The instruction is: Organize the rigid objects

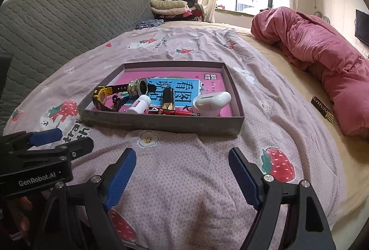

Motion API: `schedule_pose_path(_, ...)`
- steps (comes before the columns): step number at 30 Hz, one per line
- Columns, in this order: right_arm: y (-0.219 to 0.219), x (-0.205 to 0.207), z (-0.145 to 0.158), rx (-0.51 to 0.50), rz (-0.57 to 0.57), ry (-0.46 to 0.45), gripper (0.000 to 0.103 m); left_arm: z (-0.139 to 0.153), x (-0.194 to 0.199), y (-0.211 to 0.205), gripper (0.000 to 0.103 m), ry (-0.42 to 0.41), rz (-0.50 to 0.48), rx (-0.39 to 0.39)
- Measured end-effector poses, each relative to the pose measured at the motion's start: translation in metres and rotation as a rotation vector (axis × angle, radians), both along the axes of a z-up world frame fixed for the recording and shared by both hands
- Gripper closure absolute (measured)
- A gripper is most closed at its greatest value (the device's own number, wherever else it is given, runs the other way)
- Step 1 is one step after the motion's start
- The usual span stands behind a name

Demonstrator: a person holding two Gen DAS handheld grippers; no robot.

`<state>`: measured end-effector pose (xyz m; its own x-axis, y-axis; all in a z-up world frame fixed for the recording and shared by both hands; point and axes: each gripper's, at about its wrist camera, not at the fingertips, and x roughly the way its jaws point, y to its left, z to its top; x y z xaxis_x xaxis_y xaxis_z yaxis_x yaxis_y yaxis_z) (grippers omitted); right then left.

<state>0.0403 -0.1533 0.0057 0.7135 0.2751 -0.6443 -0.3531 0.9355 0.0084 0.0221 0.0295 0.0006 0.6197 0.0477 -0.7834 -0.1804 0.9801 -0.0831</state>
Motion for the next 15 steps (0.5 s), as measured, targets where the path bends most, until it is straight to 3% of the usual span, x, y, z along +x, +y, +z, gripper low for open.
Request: schedule_pose_path(15, 0.0002, 0.0013, -0.0006, -0.003, 0.002, 0.005, 0.021, 0.0019, -0.0005, -0.0015, 0.028, -0.015, 0.007, 0.029)
